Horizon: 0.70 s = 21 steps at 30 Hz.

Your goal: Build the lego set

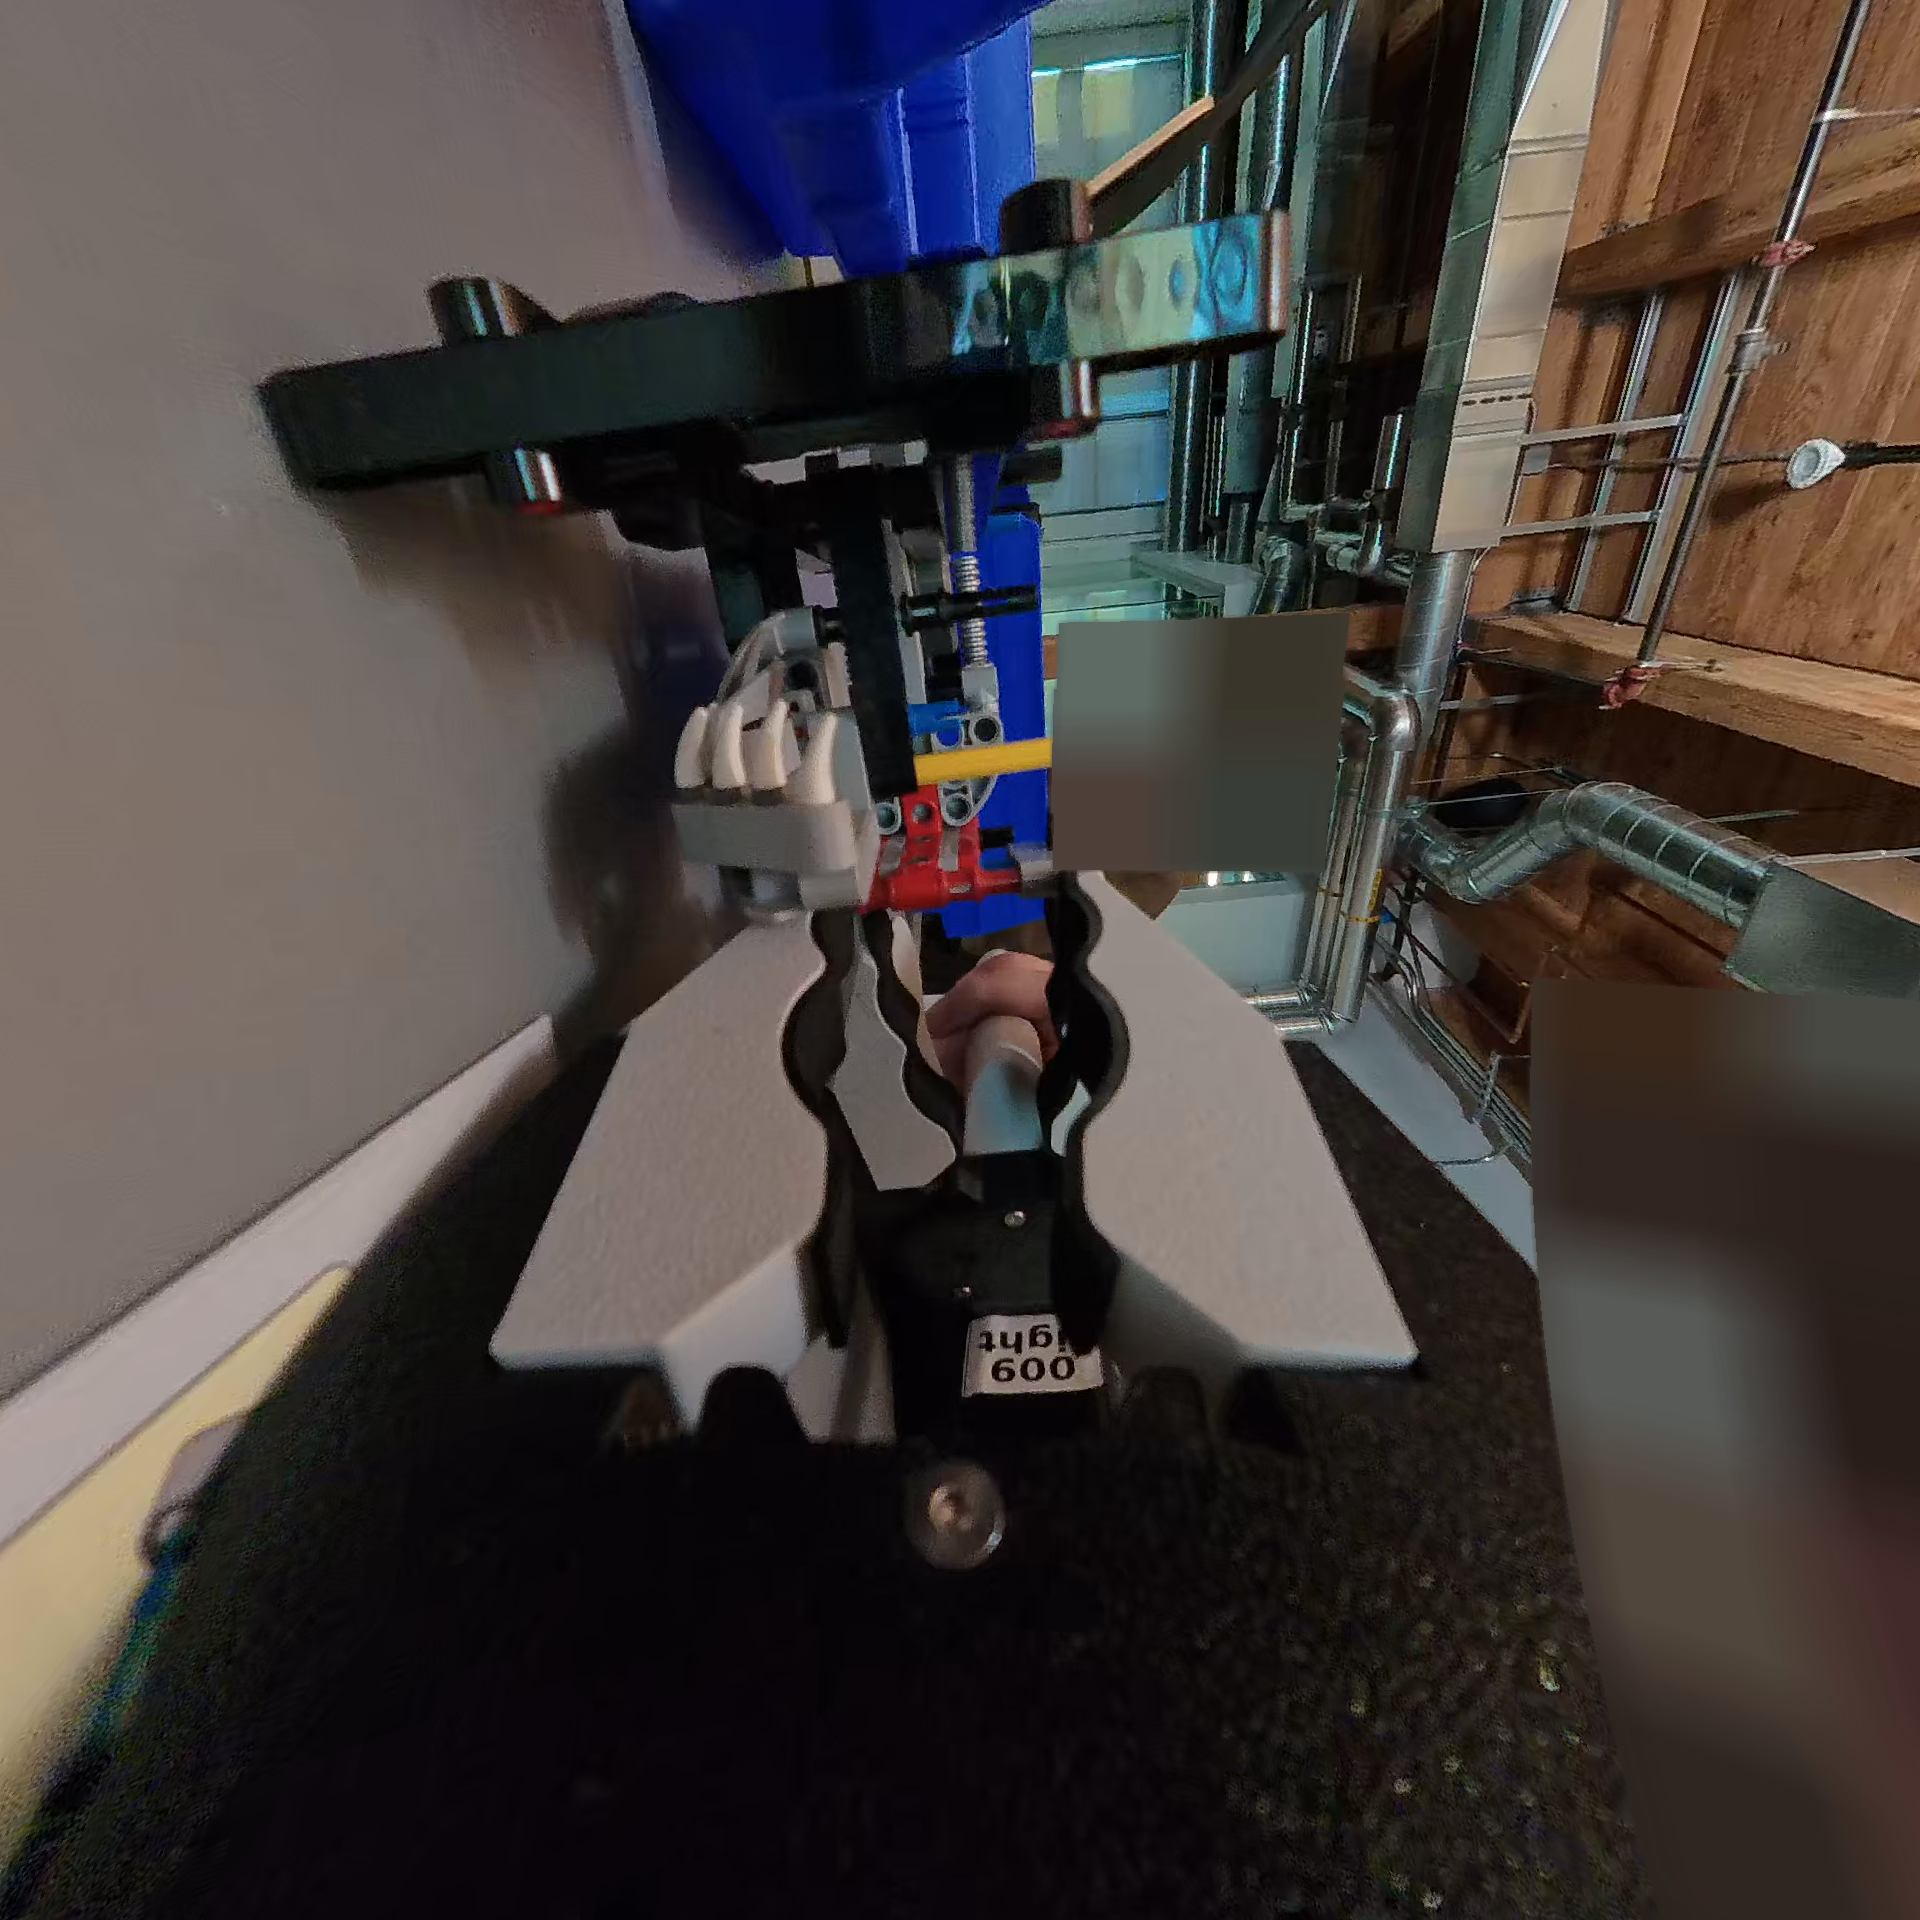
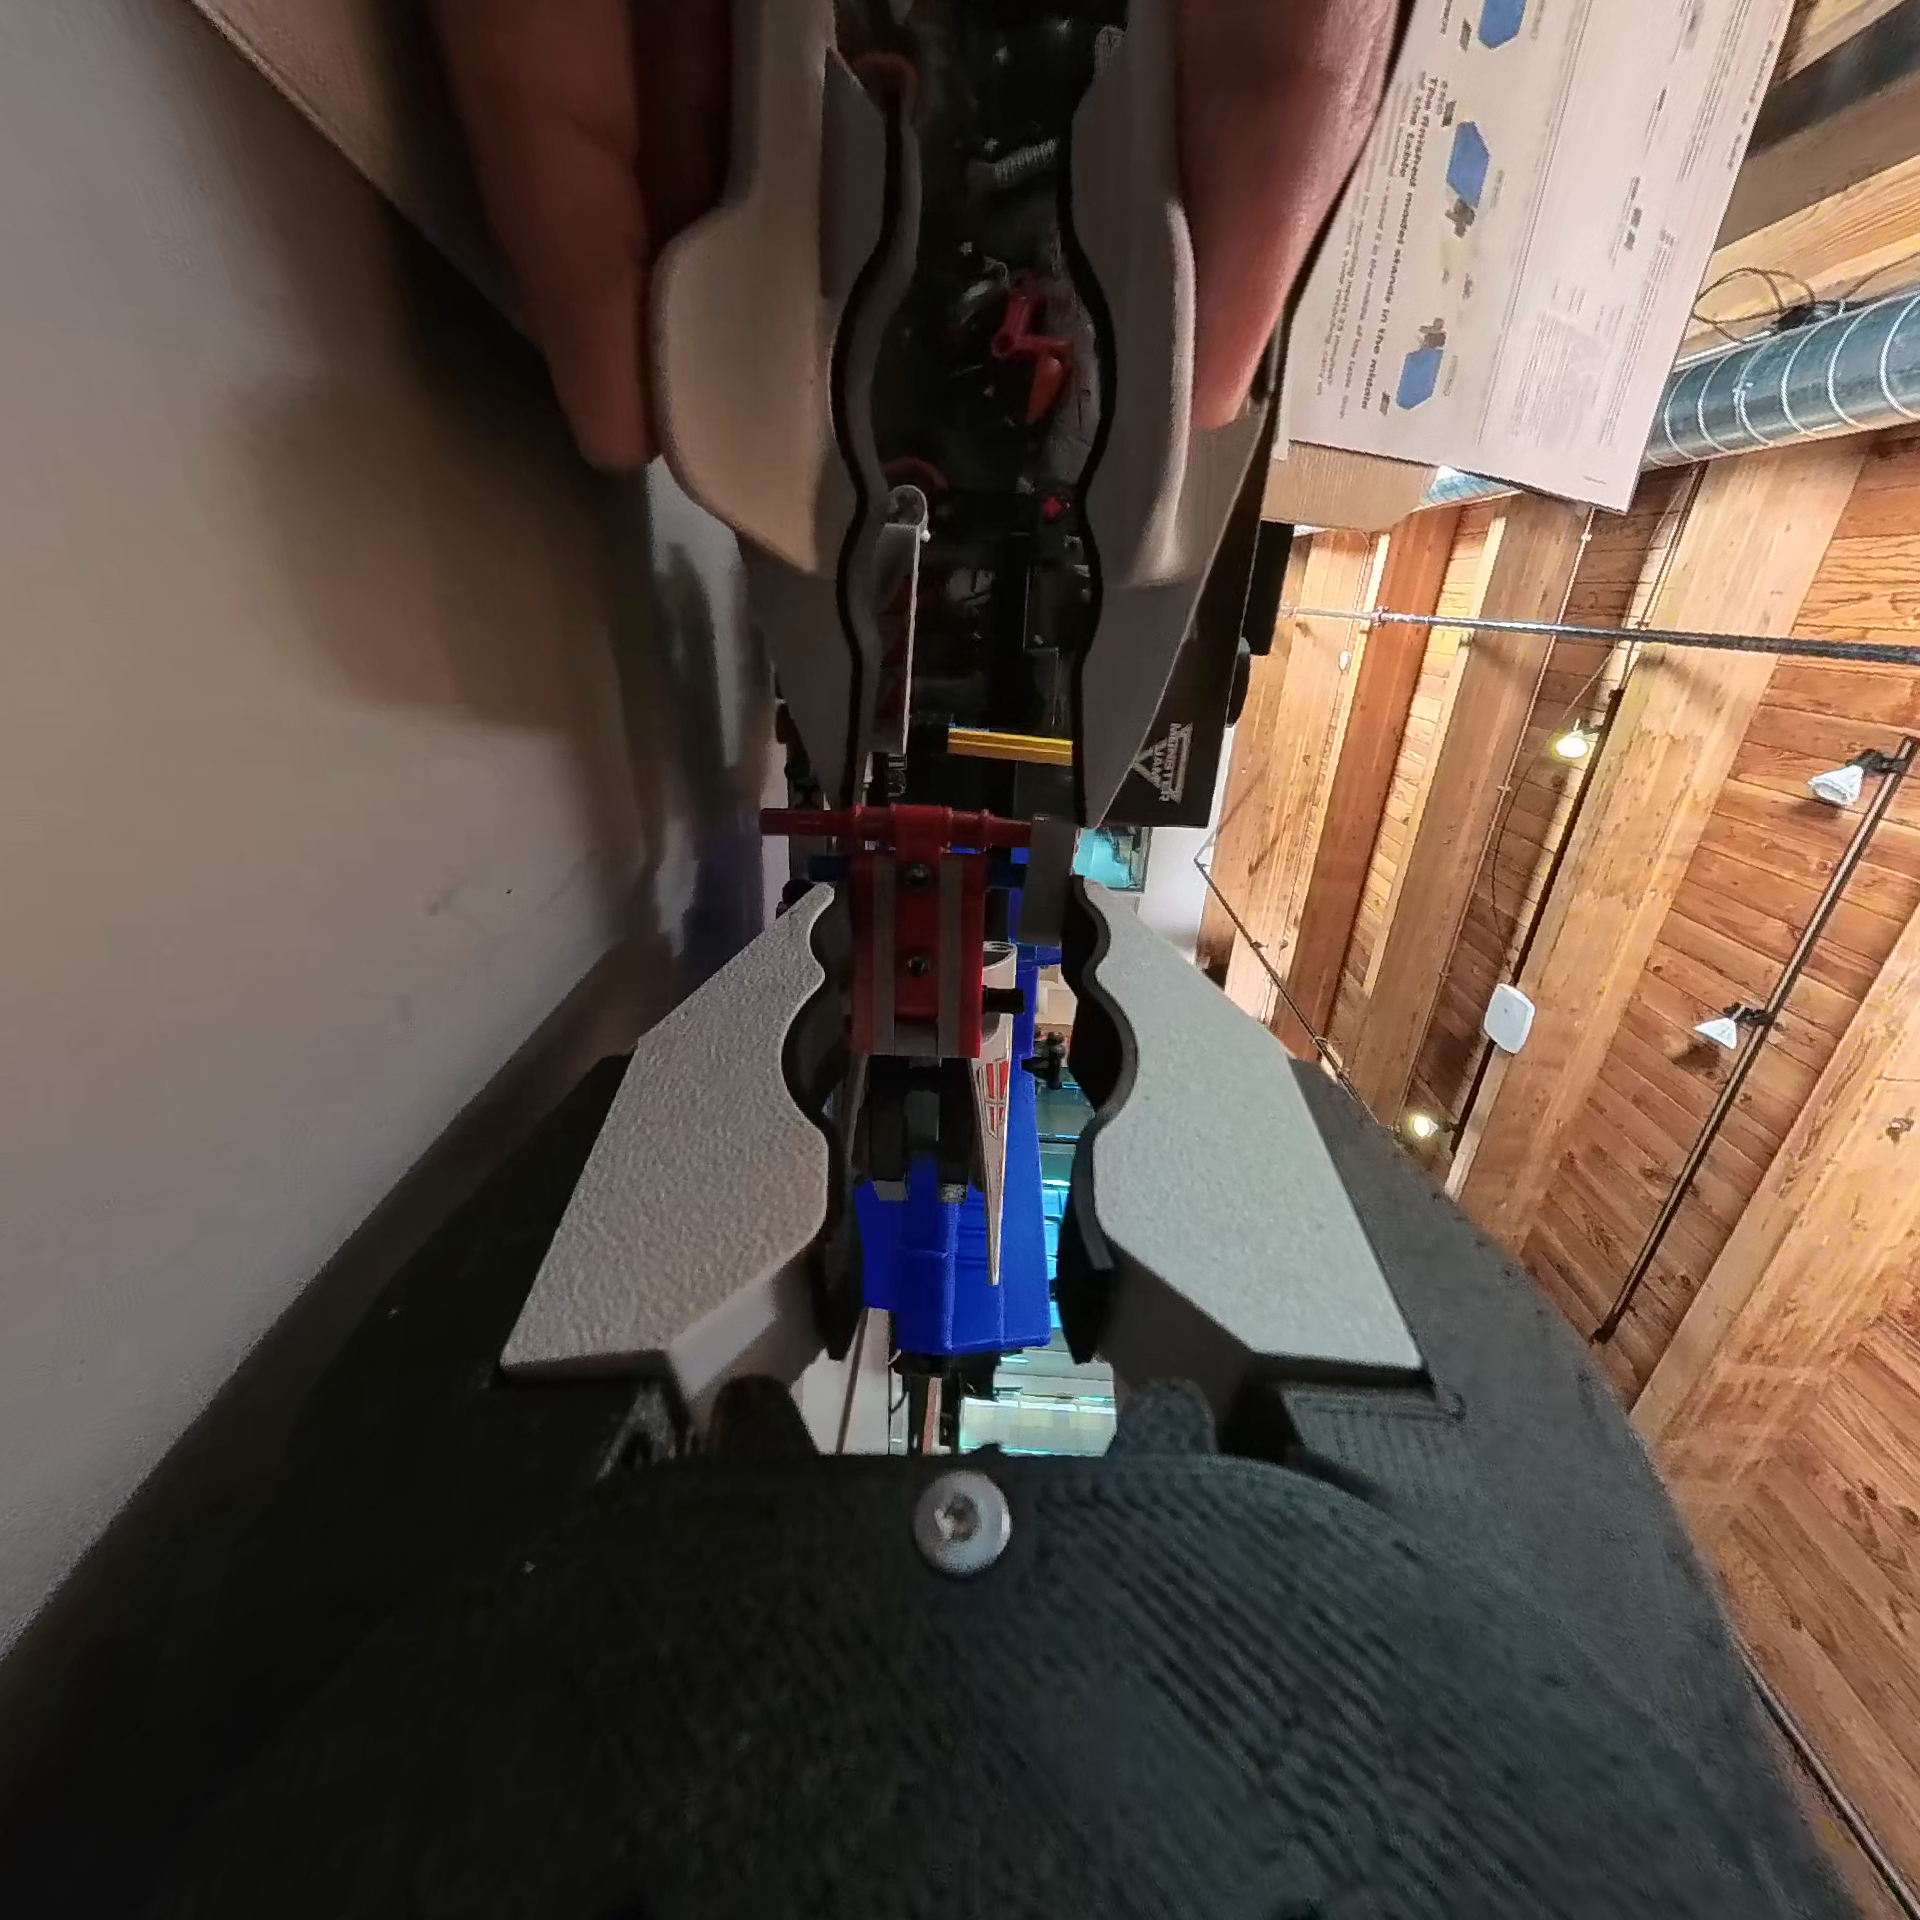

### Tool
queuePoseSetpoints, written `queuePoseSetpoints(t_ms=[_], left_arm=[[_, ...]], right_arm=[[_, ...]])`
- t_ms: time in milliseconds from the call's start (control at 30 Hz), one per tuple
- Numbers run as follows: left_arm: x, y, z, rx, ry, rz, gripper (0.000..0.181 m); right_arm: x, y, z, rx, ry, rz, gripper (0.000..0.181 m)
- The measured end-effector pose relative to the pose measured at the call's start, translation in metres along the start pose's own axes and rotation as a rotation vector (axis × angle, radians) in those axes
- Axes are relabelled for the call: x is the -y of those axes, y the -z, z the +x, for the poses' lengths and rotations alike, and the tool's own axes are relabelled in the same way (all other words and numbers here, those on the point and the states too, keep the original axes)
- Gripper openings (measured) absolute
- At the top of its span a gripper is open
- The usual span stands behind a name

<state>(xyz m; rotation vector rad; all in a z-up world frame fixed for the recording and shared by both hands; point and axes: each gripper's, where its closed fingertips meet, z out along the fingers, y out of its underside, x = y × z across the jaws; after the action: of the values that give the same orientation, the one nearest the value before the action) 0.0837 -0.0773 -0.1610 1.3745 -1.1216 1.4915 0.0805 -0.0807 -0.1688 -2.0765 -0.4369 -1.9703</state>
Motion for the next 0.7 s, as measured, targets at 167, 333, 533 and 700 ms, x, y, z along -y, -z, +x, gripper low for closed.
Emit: queuePoseSetpoints(t_ms=[167,333,533,700], left_arm=[[0.001,0.0,-0.002,0.009,-0.008,0.0,0.036],[0.002,0.0,-0.003,0.018,-0.022,0.003,0.035],[0.003,-0.001,-0.001,0.017,-0.046,0.022,0.029],[-0.007,-0.005,0.006,0.032,-0.168,-0.042,0.041]], right_arm=[[0.0,0.0,-0.004,0.023,-0.015,0.005,0.039],[-0.001,-0.001,-0.007,0.037,-0.022,0.003,0.039],[-0.003,-0.002,-0.007,0.035,-0.027,0.01,0.039],[-0.016,-0.005,-0.007,0.02,-0.043,-0.035,0.04]])
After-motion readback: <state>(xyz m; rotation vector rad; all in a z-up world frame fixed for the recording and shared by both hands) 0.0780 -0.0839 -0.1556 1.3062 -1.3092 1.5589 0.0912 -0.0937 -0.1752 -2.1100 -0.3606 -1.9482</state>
